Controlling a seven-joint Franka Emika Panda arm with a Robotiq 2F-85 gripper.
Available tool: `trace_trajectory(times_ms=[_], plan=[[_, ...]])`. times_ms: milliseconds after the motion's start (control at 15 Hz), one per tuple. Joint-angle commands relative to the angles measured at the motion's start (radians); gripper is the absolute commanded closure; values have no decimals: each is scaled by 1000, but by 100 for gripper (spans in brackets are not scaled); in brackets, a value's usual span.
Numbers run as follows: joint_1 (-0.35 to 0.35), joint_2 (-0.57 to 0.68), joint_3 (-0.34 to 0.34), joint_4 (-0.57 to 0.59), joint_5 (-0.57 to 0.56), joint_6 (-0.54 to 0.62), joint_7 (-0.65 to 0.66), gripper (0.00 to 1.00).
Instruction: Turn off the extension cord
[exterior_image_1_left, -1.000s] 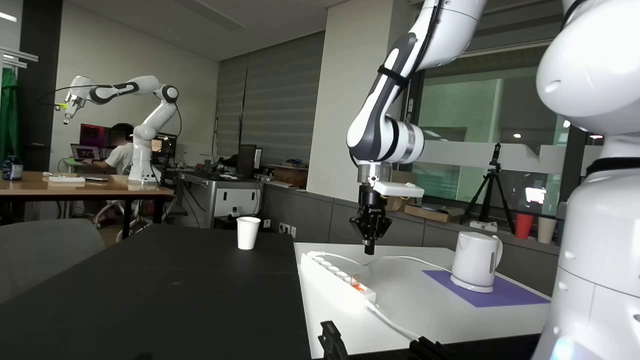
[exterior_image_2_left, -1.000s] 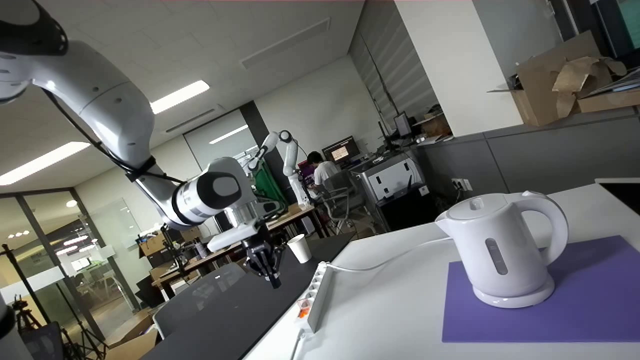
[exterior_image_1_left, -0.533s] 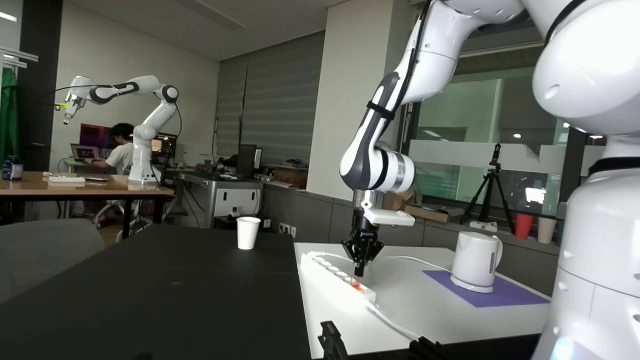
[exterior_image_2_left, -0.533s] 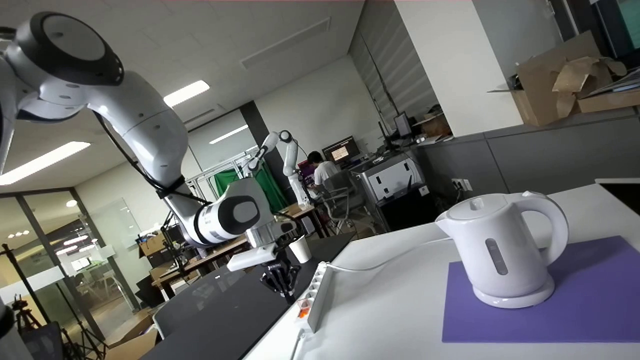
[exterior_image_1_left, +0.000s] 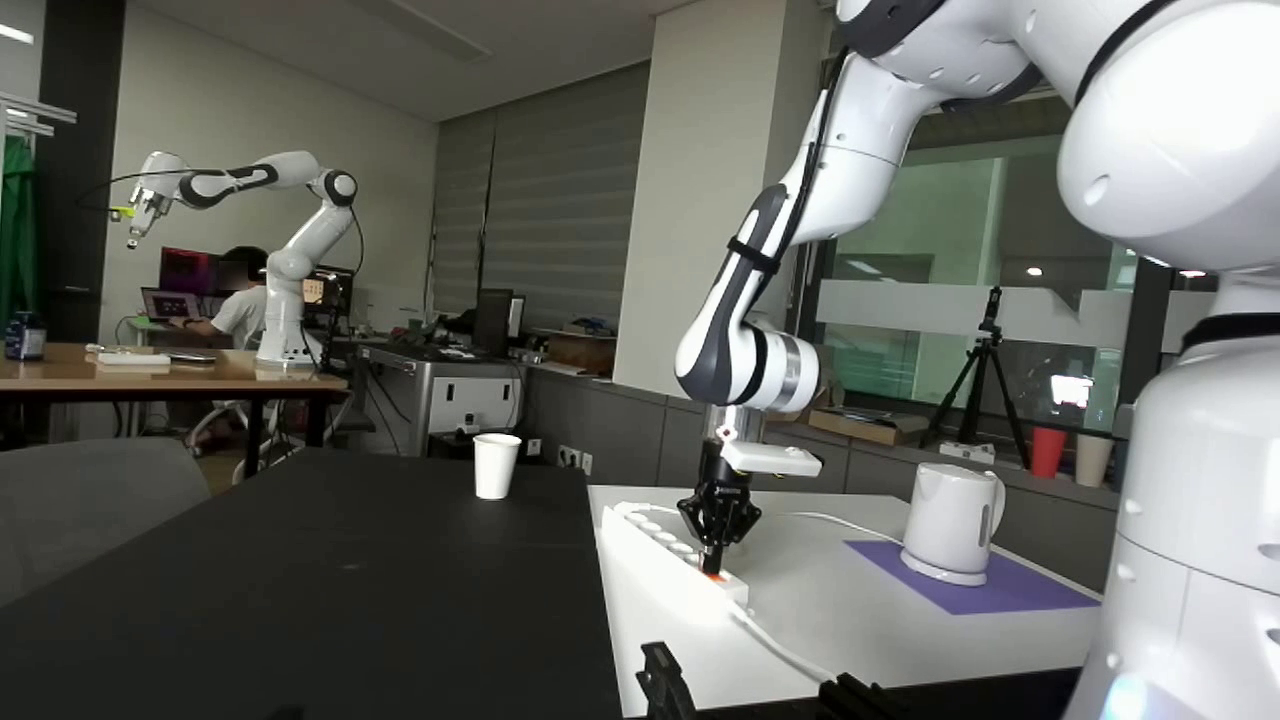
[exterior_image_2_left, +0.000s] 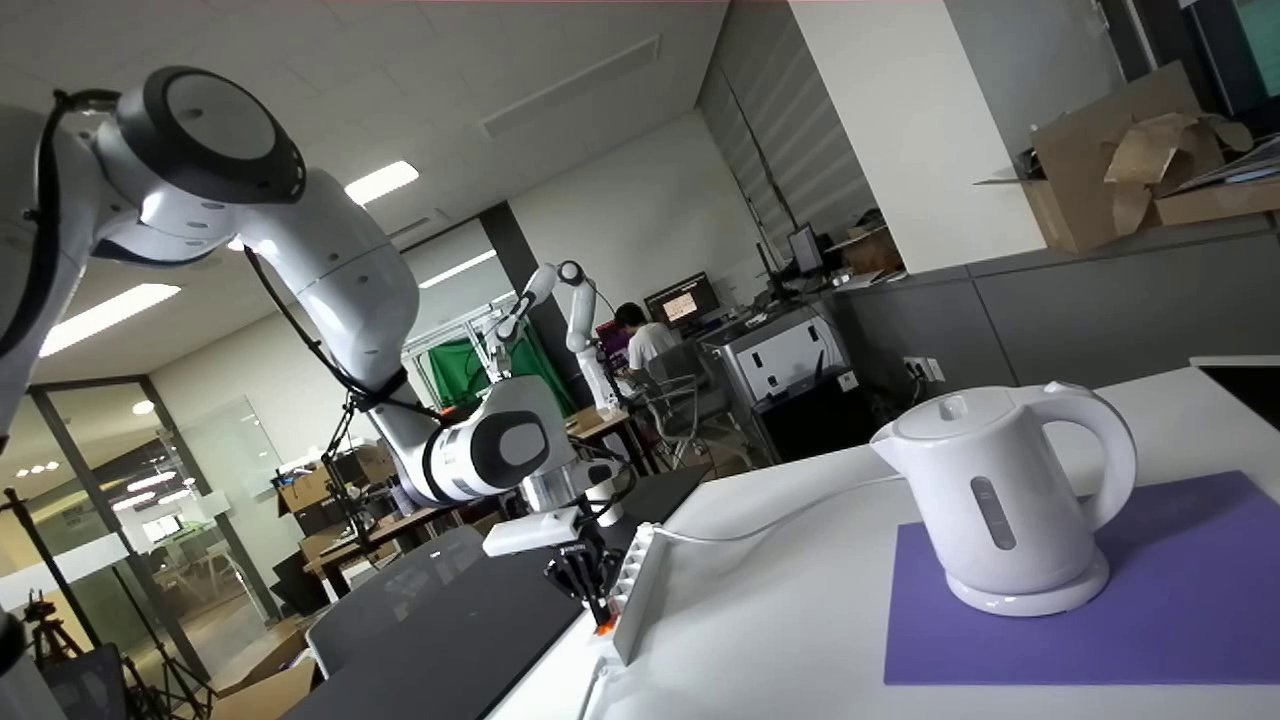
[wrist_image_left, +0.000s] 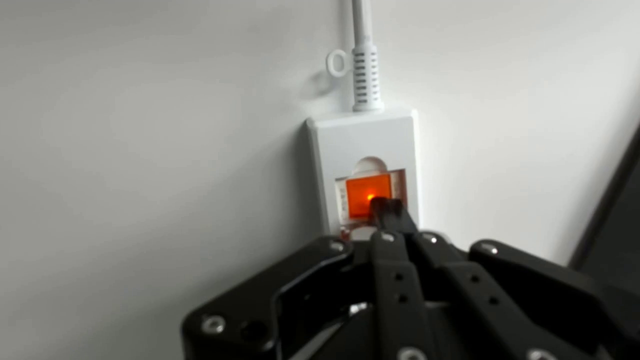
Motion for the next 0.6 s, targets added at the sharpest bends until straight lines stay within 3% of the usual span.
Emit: trace_trajectory(times_ms=[0, 533], plan=[[-27, 22, 23, 35, 15, -17, -13, 100], [-96, -37, 103, -40, 67, -10, -70, 100]])
